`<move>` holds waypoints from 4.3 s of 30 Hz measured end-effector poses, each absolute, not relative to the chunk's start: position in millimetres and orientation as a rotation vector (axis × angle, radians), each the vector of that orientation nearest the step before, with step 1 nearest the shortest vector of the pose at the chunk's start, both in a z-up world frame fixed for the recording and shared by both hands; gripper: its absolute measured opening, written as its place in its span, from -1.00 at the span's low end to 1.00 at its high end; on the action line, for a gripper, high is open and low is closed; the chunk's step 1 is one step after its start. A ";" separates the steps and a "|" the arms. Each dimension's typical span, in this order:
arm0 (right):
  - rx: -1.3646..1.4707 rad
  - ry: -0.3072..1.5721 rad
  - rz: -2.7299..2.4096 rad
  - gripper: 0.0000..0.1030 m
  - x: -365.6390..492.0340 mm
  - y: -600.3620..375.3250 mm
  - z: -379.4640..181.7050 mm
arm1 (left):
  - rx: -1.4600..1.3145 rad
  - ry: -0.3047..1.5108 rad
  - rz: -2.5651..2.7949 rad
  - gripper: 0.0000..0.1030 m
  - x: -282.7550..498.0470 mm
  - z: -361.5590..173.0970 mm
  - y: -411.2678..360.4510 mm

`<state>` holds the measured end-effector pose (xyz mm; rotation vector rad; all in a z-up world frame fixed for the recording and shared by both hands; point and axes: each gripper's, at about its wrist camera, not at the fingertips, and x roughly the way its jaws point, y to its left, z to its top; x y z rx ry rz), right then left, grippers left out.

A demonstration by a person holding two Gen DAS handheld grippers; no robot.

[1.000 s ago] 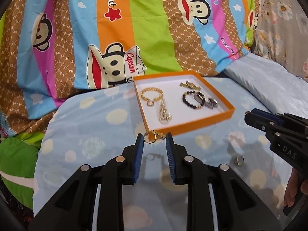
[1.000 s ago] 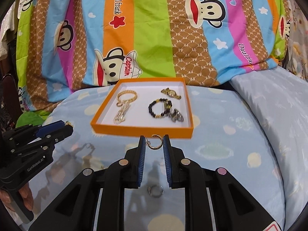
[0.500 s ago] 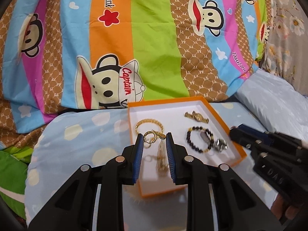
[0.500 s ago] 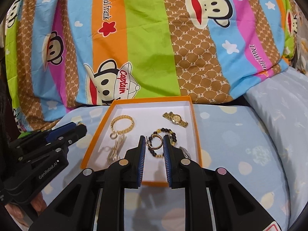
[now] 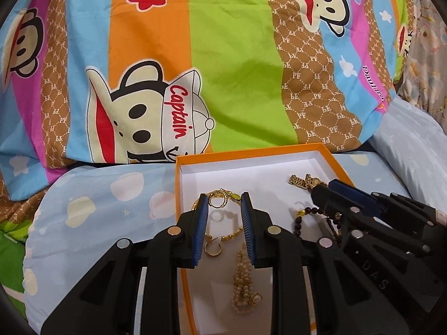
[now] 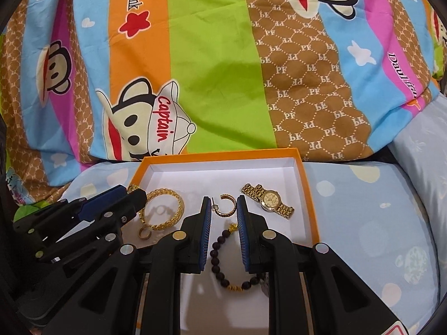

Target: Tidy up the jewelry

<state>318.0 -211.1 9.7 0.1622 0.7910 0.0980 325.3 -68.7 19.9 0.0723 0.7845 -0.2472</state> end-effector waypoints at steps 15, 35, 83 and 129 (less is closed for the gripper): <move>0.179 0.774 0.100 -0.62 327.7 -215.8 7.0 | 0.052 0.792 -0.258 -0.34 335.1 16.9 -69.3; 0.102 0.690 0.016 -0.45 158.7 -246.4 42.3 | 0.012 0.714 -0.236 -0.33 224.9 58.0 -4.9; 0.047 0.901 0.045 -0.24 106.6 -205.7 -23.5 | 0.137 0.847 -0.283 -0.14 135.0 -12.1 -14.8; 0.064 0.844 0.033 -0.56 99.8 -209.3 -15.2 | 0.158 0.852 -0.403 -0.72 132.2 -14.9 -65.1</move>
